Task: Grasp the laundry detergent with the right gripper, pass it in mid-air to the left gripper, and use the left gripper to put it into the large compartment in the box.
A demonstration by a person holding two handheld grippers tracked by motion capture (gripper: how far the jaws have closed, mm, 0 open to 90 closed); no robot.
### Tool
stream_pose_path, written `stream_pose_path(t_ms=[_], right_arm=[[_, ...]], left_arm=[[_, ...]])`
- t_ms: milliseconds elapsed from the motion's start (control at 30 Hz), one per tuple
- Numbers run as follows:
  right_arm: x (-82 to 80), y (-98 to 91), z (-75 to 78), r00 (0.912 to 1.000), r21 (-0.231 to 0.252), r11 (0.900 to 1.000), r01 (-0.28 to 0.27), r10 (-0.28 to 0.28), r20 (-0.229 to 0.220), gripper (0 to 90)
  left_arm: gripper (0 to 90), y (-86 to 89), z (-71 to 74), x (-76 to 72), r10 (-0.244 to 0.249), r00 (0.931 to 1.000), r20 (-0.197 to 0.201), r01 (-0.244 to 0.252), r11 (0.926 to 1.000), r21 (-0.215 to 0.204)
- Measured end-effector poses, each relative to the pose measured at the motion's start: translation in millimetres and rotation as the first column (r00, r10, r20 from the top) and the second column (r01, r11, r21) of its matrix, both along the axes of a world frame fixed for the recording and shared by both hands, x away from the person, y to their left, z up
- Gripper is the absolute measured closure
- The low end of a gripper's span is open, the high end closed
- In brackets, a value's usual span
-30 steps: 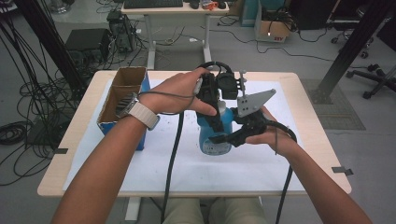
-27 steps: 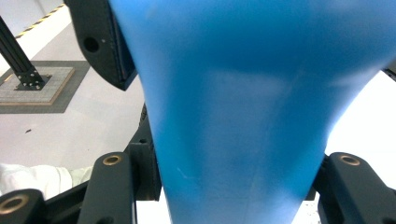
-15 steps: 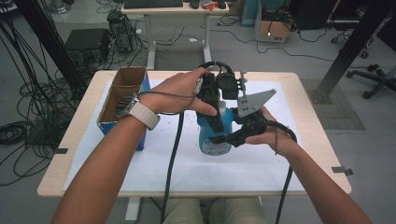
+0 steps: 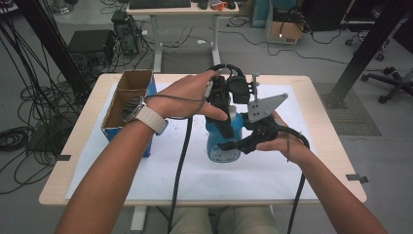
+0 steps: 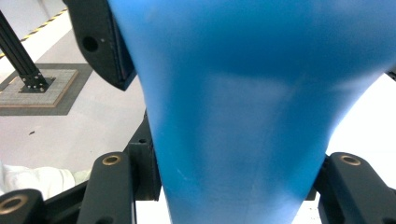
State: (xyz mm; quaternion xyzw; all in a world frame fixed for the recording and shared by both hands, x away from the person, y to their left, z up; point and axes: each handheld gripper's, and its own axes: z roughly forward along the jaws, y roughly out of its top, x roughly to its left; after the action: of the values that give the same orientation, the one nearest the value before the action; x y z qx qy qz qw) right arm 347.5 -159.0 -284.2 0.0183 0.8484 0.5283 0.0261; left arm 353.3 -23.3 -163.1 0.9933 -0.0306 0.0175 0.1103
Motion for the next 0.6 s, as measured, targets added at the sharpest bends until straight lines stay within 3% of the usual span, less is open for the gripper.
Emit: stream_pose_path(t_ms=[233, 300, 367, 400, 467, 500, 533, 600], right_arm=[[-0.2, -0.4, -0.6, 1.0000, 0.007, 1.0000, 0.002, -0.002, 0.001, 41.7], [-1.3, -3.4, -1.0, 0.9999, -0.005, 0.9999, 0.013, -0.013, -0.002, 29.3], [-1.1, -5.5, -1.3, 0.9999, -0.008, 0.9999, 0.011, -0.011, 0.005, 25.7], [-1.5, -12.9, -1.9, 0.9994, -0.023, 0.9991, 0.035, -0.035, 0.005, 17.6], [-0.7, -16.9, -2.7, 0.9991, -0.037, 0.9984, 0.043, -0.042, 0.008, 13.4], [-1.8, -21.4, -3.2, 0.9986, -0.051, 0.9975, 0.049, -0.050, -0.017, 11.5], [-0.3, -27.0, -4.3, 0.9977, -0.074, 0.9950, 0.068, -0.068, -0.003, 9.0], [-1.1, -38.2, -5.0, 0.9951, -0.093, 0.9915, 0.090, -0.094, -0.032, 5.7]], left_arm=[[37.6, -0.7, 0.2, 0.4, 0.009, 1.0000, -0.002, -0.009, 0.9999, 0.005], [37.7, -0.7, 0.1, 1.4, 0.004, 1.0000, 0.007, -0.004, 0.9999, 0.014], [37.6, 0.1, -0.1, 0.9, 0.020, 0.9998, 0.009, -0.020, 0.9997, 0.015], [37.6, 0.7, -0.1, 1.6, 0.020, 0.9998, 0.009, -0.020, 0.9996, 0.018], [37.6, 1.1, -0.2, 0.8, 0.034, 0.9994, 0.007, -0.034, 0.9993, 0.016], [37.6, 1.3, 0.0, 0.5, 0.035, 0.9994, 0.006, -0.035, 0.9993, 0.016], [37.6, 1.5, 0.3, 0.5, 0.036, 0.9993, 0.006, -0.036, 0.9992, 0.020], [37.6, 2.3, 0.6, 0.9, 0.040, 0.9992, 0.005, -0.040, 0.9990, 0.017]])
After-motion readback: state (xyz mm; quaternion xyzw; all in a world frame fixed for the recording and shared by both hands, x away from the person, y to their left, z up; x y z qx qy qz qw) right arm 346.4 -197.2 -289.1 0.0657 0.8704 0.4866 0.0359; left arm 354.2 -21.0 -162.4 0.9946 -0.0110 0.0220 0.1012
